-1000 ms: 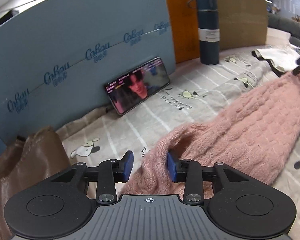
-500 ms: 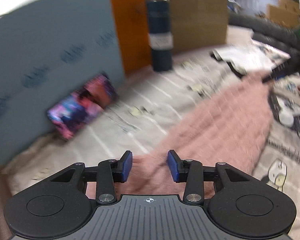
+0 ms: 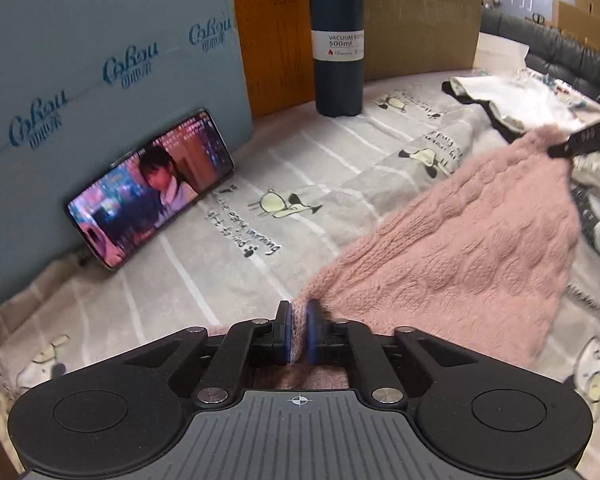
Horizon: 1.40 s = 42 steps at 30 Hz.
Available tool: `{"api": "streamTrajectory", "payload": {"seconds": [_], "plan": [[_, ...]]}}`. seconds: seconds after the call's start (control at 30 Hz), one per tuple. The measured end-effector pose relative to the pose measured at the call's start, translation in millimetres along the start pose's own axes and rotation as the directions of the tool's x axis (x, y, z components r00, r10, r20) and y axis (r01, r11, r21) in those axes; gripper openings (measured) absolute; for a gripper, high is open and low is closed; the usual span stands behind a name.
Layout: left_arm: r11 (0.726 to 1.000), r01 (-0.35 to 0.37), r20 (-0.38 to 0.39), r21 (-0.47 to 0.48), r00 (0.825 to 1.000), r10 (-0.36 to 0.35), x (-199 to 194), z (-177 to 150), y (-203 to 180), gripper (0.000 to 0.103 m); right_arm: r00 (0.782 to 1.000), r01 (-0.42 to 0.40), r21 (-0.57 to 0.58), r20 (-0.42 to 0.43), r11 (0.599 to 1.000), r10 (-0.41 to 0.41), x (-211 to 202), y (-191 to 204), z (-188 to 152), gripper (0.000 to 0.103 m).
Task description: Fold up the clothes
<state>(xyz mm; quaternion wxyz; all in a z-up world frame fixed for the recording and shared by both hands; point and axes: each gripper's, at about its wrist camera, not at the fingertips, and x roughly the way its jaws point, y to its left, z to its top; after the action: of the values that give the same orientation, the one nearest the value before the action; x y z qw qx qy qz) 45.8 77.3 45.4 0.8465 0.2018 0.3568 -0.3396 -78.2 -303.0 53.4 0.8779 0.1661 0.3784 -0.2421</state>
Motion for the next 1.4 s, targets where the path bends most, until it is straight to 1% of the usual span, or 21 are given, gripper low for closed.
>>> {"api": "streamTrajectory", "payload": {"seconds": [0.03,0.07,0.1,0.13,0.2,0.27,0.33,0.4,0.47,0.57,0.6,0.63,0.67,0.7,0.73,0.87,0.97,1.13,1.17,1.27,1.4], "plan": [[1.0,0.006,0.008,-0.006,1.0,-0.006,-3.6,0.7,0.7,0.012,1.0,0.001,0.02,0.009,1.0,-0.001,-3.4,-1.4,0.3,0.017],[1.0,0.011,0.016,-0.012,1.0,-0.011,-7.3,1.3,1.3,0.014,1.0,0.017,0.032,0.025,0.999,-0.018,-9.0,-2.5,0.3,0.032],[1.0,0.01,0.033,-0.022,0.999,-0.01,-14.0,1.3,2.9,0.019,0.998,0.04,0.041,0.044,0.998,-0.042,-15.3,-3.5,0.1,0.039],[0.999,0.01,0.05,-0.033,0.999,-0.008,-20.7,1.3,4.4,0.022,0.997,0.054,0.067,0.06,0.996,-0.058,-22.0,-6.3,-1.4,0.05],[0.998,-0.006,0.092,-0.061,0.996,0.011,-36.1,-0.3,7.6,0.041,0.995,0.043,0.159,0.078,0.986,-0.056,-34.5,-15.4,-7.3,0.051],[0.993,-0.033,0.138,-0.11,0.989,0.048,-55.1,-5.3,11.1,0.046,0.997,-0.023,0.284,0.074,0.959,0.002,-38.8,-24.7,-15.2,0.052],[0.983,-0.027,0.172,-0.183,0.983,0.059,-75.1,-12.3,14.8,0.051,0.996,-0.082,0.379,0.068,0.922,0.061,-31.6,-27.2,-21.0,0.056],[0.97,-0.011,0.193,-0.242,0.979,0.06,-91.5,-21.6,16.5,0.064,0.99,-0.138,0.471,0.067,0.871,0.12,-24.3,-29.8,-26.7,0.06],[0.967,-0.024,0.181,-0.254,0.981,0.071,-99.9,-30.4,15.6,0.067,0.981,-0.189,0.557,0.072,0.809,0.179,-17.1,-32.3,-32.5,0.062],[0.96,-0.047,0.145,-0.275,0.985,0.09,-107.9,-43.1,16.1,0.067,0.96,-0.255,0.674,0.092,0.694,0.263,-6.2,-36.1,-41.2,0.062],[0.956,-0.052,0.136,-0.289,0.986,0.095,-109.4,-46.9,17.0,0.067,0.959,-0.259,0.683,0.1,0.683,0.263,-4.3,-33.6,-40.9,0.061],[0.951,-0.058,0.127,-0.303,0.987,0.1,-110.8,-50.6,17.9,0.067,0.966,-0.241,0.679,0.097,0.694,0.24,-3.8,-28.7,-39.2,0.05],[0.946,-0.063,0.118,-0.317,0.987,0.105,-112.2,-54.4,18.7,0.067,0.97,-0.226,0.673,0.093,0.704,0.223,-4.2,-25.2,-38.6,0.025],[0.943,-0.069,0.11,-0.325,0.988,0.11,-112.7,-57.3,19.5,0.067,0.973,-0.217,0.667,0.092,0.713,0.211,-4.8,-22.5,-38.3,0.012],[0.941,-0.079,0.105,-0.329,0.987,0.119,-113.3,-59.7,20.2,0.067,0.976,-0.208,0.661,0.091,0.721,0.198,-5.5,-19.9,-38.1,0.012],[0.931,-0.109,0.09,-0.347,0.985,0.149,-116.6,-67.9,23.1,0.067,0.966,-0.255,0.614,0.193,0.747,0.171,-35.8,-21.5,-36.6,0.01],[0.929,-0.101,0.093,-0.355,0.985,0.143,-121.2,-71.6,26.4,0.067,0.957,-0.264,0.583,0.255,0.768,0.136,-63.9,-29.4,-33.4,0.01],[0.931,-0.109,0.101,-0.348,0.983,0.152,-129.3,-73.9,26.2,0.067,0.967,-0.149,0.474,0.252,0.868,0.028,-79.1,-28.3,-25.2,0.01],[0.931,-0.107,0.105,-0.349,0.983,0.153,-131.5,-74.2,26.2,0.067,0.965,-0.149,0.449,0.26,0.881,0.031,-83.1,-25.1,-26.7,0.01],[0.932,-0.104,0.113,-0.348,0.982,0.152,-138.0,-75.3,25.8,0.067,0.943,-0.199,0.352,0.323,0.915,0.081,-97.0,0.3,-29.9,0.01],[0.931,-0.093,0.117,-0.352,0.983,0.143,-144.4,-80.3,25.7,0.067,0.928,-0.257,0.209,0.325,0.943,0.181,-112.0,46.8,-38.1,0.01]]}}
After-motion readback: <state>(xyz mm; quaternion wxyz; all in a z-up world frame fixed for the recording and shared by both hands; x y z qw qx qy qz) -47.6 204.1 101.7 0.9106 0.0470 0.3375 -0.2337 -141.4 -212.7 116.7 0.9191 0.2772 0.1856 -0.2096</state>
